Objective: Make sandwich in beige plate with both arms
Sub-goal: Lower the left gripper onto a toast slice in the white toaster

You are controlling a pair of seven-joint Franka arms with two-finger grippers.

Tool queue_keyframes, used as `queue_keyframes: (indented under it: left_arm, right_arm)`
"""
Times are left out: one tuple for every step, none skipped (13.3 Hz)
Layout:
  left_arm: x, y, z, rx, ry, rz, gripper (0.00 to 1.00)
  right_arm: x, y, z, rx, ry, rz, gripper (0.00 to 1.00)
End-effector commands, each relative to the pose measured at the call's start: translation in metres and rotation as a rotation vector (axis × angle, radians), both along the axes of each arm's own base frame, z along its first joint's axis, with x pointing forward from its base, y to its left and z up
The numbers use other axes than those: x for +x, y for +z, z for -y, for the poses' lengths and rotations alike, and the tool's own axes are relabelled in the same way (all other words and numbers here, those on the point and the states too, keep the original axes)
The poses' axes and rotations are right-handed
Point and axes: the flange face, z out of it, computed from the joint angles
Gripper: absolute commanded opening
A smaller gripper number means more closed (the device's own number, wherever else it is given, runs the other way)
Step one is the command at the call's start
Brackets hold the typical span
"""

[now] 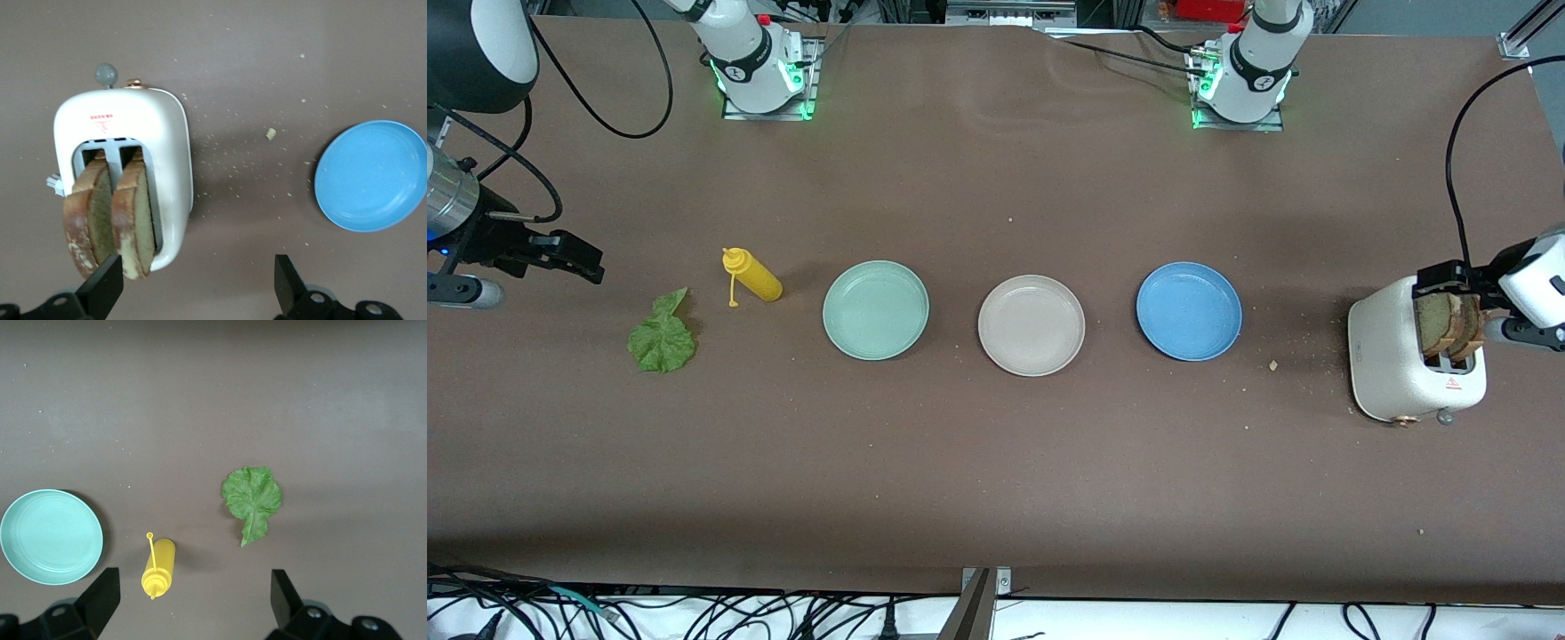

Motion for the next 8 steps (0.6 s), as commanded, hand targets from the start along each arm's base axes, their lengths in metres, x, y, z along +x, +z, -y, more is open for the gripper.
queue_keyframes:
  left_arm:
    - [0.007,-0.016,-0.018,0.003,0.013,0.013,1.0]
    - [0.008,-0.02,-0.023,0.003,0.021,0.018,1.0]
    - [0.007,-0.026,-0.028,0.003,0.028,0.018,1.0]
    - [0.006,-0.031,-0.033,0.002,0.023,0.024,1.0]
    - [0.005,-0.034,-0.039,0.0,0.034,0.034,1.0]
    - [0.004,-0.037,-0.04,-0.011,0.04,0.038,1.0]
    - [0.005,-0.038,-0.041,-0.013,0.043,0.048,1.0]
    - [0.003,-0.043,-0.041,-0.016,0.042,0.045,1.0]
  right_arm:
    - [-0.003,0.001,0.0,0.008,-0.005,-0.003,1.0]
    - [-0.003,0.001,0.001,0.008,-0.005,-0.005,1.0]
    - [-0.003,0.002,0.0,0.008,-0.003,-0.003,1.0]
    - [-0.003,0.002,0.001,0.008,-0.009,-0.003,1.0]
    - [-0.003,0.001,-0.001,0.008,-0.008,-0.005,1.0]
    - [-0.003,0.001,-0.001,0.008,-0.008,-0.005,1.0]
    - [-0.003,0.001,-0.001,0.008,-0.008,-0.005,1.0]
    - [-0.003,0.001,-0.001,0.008,-0.008,-0.005,1.0]
